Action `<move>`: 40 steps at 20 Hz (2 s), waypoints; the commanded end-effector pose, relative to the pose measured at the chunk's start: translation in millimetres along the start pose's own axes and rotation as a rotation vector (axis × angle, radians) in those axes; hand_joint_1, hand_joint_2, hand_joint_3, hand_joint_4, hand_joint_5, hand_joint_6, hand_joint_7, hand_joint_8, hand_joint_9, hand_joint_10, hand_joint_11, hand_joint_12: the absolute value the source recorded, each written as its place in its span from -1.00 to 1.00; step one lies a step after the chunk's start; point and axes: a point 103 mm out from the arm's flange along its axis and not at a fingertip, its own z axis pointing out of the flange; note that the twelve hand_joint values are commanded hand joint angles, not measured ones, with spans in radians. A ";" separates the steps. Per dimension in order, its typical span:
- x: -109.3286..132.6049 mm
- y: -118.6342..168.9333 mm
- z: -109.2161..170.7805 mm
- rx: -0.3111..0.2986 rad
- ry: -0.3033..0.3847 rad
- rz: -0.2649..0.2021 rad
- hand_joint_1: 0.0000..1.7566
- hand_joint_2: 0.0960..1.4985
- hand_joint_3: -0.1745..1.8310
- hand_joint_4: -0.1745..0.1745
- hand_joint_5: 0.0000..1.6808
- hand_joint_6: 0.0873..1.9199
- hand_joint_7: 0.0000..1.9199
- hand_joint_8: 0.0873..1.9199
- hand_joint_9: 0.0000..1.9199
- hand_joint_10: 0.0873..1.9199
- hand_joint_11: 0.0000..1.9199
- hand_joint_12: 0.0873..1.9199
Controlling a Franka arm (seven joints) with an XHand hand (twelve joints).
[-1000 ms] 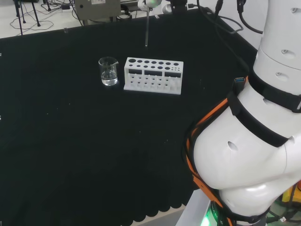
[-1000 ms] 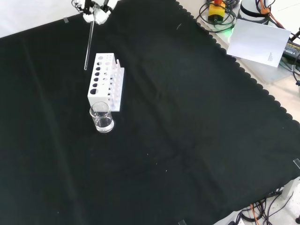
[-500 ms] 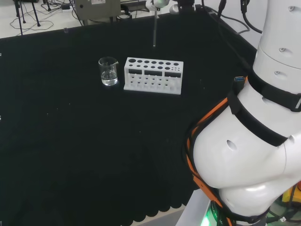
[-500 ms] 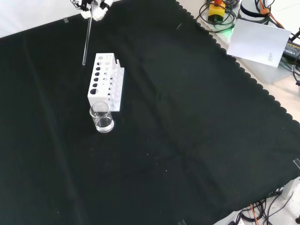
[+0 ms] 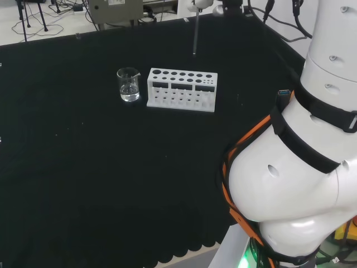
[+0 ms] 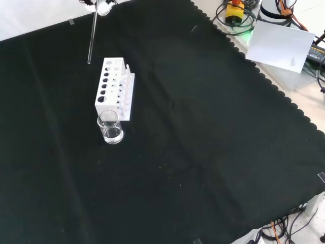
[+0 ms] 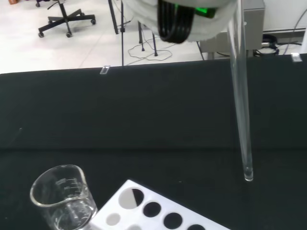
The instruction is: Put the glass rod back on the white test tube rack.
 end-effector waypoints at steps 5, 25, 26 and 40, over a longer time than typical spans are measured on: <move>-31.4 -21.2 -7.7 -0.011 -0.006 0.060 0.48 0.11 -0.46 -1.00 0.40 -0.62 0.18 0.13 0.71 -0.28 0.24 -0.21; -31.4 -64.7 -23.1 -0.039 -0.003 0.090 0.48 0.12 -0.47 -1.00 0.40 -0.63 0.18 0.13 0.71 -0.28 0.24 -0.21; -29.3 -68.1 -24.1 -0.040 -0.005 0.088 0.48 0.12 -0.47 -1.00 0.40 -0.63 0.18 0.13 0.71 -0.28 0.24 -0.21; -7.6 -83.9 -22.0 -0.033 0.006 0.068 0.48 0.13 -0.48 -1.00 0.40 -0.63 0.18 0.13 0.71 -0.28 0.24 -0.21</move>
